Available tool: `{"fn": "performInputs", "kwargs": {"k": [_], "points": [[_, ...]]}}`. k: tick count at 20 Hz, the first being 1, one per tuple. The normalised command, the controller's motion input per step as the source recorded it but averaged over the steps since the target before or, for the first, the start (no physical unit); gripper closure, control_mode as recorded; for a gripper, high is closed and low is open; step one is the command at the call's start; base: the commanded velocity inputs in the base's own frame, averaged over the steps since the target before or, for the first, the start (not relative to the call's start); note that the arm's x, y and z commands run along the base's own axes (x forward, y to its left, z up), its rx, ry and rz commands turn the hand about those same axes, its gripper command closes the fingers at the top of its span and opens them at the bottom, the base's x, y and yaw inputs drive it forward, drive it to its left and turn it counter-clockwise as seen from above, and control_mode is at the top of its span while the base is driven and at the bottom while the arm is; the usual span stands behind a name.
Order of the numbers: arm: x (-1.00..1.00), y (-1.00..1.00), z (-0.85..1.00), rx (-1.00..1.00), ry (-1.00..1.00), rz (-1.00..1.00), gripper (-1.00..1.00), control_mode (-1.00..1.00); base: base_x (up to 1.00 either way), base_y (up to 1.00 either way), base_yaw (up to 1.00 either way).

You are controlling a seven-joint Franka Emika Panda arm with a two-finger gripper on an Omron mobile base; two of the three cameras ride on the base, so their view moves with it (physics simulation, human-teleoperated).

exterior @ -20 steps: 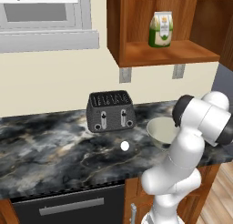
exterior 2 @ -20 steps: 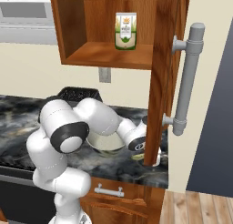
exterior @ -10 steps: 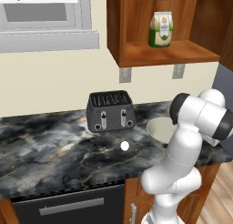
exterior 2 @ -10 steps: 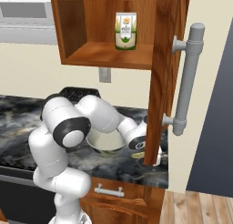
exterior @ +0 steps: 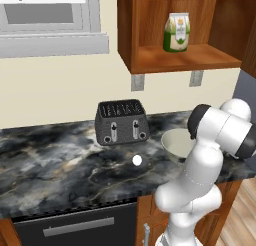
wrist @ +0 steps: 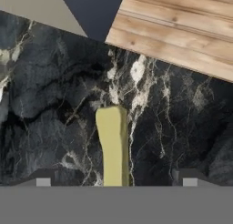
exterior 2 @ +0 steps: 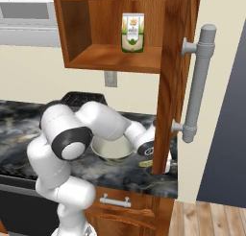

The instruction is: Pick the egg and butter from the fridge and place them by the bowl for mixing.

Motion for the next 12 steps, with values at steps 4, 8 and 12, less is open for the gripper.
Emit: {"fn": "performInputs", "kwargs": {"k": [4, 8, 12], "points": [[-0.16, 0.08, 0.30, 0.00, 0.00, -0.08, -1.00, -1.00, 0.00, 0.00, 0.00], [-0.25, 0.20, 0.23, -0.01, -0.01, -0.11, -1.00, -1.00, 0.00, 0.00, 0.00], [-0.24, 0.02, 0.39, 0.00, 0.00, -0.11, -1.00, -1.00, 0.00, 0.00, 0.00]]}}
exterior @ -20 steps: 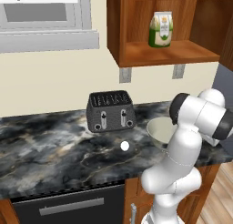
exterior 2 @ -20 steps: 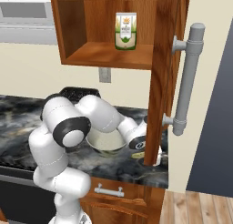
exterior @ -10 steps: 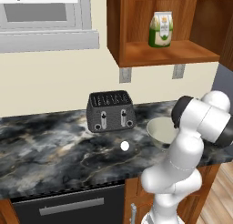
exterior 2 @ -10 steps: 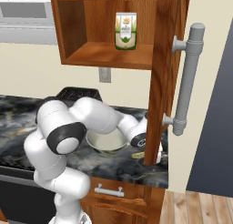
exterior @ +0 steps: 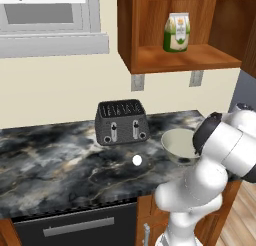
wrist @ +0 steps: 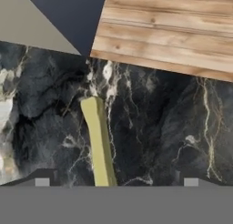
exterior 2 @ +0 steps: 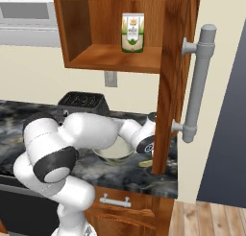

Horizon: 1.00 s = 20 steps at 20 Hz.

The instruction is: Pick the egg and butter from the fridge and place them by the bowl for mixing.

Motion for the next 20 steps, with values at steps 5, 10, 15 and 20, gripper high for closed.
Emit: {"fn": "performInputs", "kwargs": {"k": [5, 10, 15, 20], "points": [[-0.33, 0.01, 0.51, 0.00, 0.00, -0.04, -1.00, -1.00, 0.00, 0.00, 0.00], [-0.38, 0.11, 0.57, 0.00, 0.00, 0.00, -1.00, -1.00, 0.00, 0.00, 0.00], [-0.38, 0.43, 0.48, -0.01, 0.00, 0.00, -1.00, -1.00, 0.00, 0.00, 0.00], [-0.40, 0.37, 0.47, 0.00, -0.01, 0.00, -1.00, -1.00, 0.00, 0.00, 0.00]]}}
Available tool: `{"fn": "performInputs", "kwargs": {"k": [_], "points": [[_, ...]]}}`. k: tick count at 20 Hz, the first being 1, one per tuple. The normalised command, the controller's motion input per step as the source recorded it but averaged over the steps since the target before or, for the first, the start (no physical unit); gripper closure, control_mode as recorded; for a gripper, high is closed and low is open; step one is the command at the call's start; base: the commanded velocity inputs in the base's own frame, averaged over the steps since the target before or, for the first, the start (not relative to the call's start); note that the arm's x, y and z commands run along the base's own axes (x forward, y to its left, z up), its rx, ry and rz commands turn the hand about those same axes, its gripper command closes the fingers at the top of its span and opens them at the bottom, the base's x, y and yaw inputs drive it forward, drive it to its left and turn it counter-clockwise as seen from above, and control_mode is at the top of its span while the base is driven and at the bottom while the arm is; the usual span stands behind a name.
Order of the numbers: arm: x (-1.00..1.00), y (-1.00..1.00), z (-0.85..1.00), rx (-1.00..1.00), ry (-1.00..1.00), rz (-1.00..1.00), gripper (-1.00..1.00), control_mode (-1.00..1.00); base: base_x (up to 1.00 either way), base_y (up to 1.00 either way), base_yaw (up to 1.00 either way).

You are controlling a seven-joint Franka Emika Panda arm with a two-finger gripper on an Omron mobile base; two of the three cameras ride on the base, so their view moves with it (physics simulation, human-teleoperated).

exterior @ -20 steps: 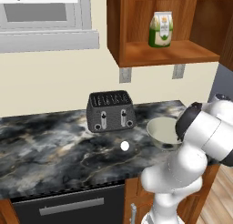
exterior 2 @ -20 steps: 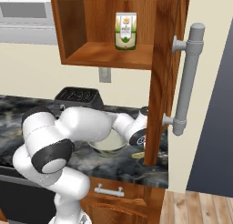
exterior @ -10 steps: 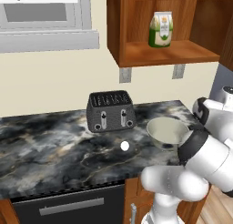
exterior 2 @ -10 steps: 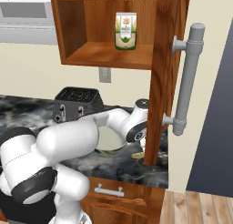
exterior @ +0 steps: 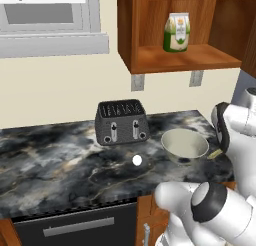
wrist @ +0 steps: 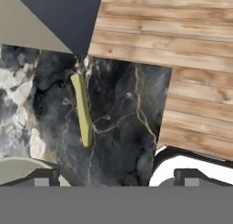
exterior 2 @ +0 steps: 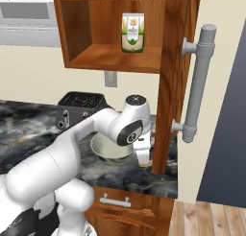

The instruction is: Pick the egg and butter from the fridge and place them by the bowl for mixing.

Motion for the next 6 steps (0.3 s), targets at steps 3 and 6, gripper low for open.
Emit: {"fn": "performInputs", "kwargs": {"k": [3, 6], "points": [[-0.43, 0.33, 0.46, 0.00, -0.07, 0.03, -1.00, -1.00, 0.00, 0.00, 0.00], [-0.43, 0.26, 0.49, -0.01, -0.10, 0.08, -1.00, -1.00, 0.00, 0.00, 0.00]]}}
